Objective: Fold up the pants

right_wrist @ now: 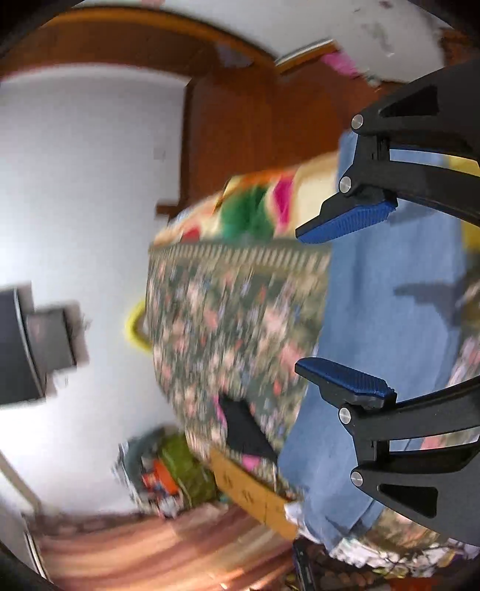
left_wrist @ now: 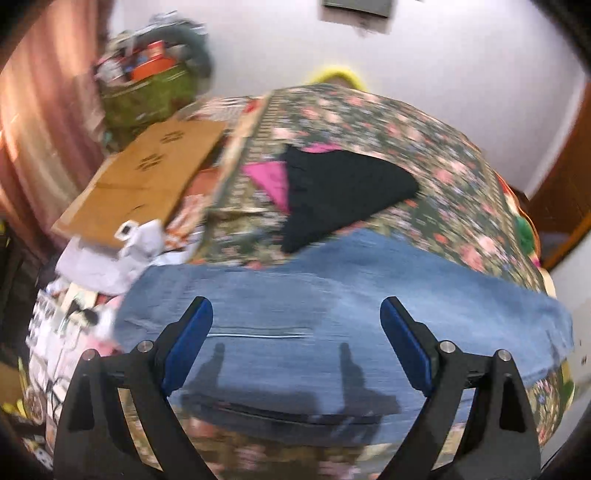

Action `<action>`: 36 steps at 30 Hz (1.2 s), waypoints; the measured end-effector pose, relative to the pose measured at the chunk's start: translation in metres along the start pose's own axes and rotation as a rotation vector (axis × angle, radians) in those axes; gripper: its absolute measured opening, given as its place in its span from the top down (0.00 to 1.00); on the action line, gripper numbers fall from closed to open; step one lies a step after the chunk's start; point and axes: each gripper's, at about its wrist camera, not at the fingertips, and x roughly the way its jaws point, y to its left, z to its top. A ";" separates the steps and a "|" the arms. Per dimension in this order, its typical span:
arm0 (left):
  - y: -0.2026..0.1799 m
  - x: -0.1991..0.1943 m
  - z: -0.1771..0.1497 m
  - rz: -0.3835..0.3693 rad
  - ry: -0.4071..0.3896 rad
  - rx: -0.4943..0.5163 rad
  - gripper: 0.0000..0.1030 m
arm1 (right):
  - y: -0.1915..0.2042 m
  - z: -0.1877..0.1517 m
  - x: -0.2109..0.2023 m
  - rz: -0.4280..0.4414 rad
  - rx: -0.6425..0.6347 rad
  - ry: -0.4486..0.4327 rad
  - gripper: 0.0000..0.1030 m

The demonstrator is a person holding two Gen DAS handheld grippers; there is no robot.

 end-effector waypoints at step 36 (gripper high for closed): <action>0.129 0.075 -0.055 -0.108 0.084 -0.330 0.84 | 0.267 -0.003 0.293 0.395 -0.351 0.531 0.67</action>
